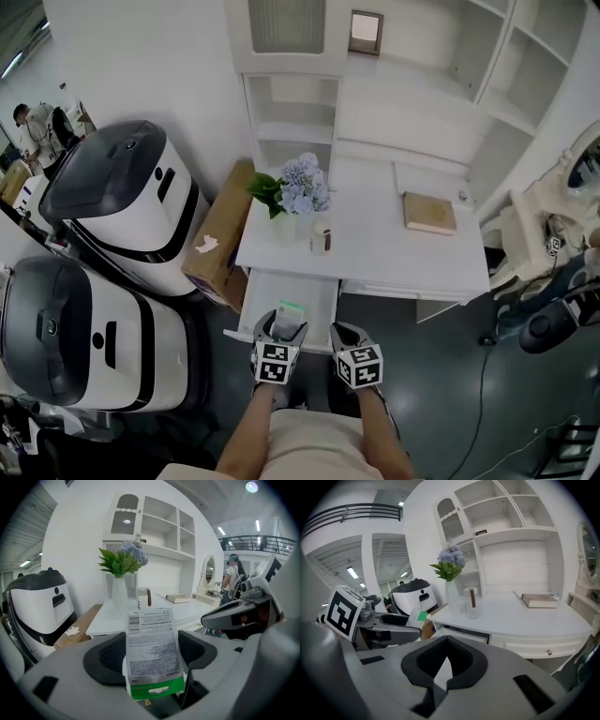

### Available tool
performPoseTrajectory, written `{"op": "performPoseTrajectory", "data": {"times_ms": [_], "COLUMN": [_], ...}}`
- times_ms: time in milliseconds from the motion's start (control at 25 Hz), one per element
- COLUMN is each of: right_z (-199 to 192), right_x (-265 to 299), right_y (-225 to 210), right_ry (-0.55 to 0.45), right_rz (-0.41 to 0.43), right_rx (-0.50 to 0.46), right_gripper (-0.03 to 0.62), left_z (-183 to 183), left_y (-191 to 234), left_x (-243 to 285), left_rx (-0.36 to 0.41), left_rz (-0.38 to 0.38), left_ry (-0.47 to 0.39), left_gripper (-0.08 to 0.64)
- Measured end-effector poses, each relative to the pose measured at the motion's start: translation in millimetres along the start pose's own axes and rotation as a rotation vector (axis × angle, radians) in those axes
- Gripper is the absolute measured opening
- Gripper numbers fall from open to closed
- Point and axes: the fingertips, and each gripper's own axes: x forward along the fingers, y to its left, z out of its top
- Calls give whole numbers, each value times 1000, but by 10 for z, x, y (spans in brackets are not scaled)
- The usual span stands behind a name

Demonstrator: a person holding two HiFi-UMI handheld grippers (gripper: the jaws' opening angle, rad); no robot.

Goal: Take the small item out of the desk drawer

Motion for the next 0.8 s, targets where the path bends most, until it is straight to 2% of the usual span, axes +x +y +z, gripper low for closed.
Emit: {"op": "performPoseTrajectory", "data": {"times_ms": [120, 240, 560, 800], "right_z": [14, 54, -75, -91], "right_x": [-46, -77, -126, -101], "right_y": [3, 40, -44, -13], "right_ry": [-22, -34, -20, -5], "right_rz": [-14, 5, 3, 24], "right_rx": [38, 25, 81, 77], "right_gripper": [20, 20, 20, 20], "left_z": [-15, 14, -18, -55], "left_y": [-16, -59, -68, -47], "left_x": [-12, -1, -60, -43], "left_rx": [-9, -10, -24, -47], "left_rz": [2, -12, -25, -40], "left_ry": [-4, -15, -6, 5], "left_gripper": [362, 362, 362, 362]}}
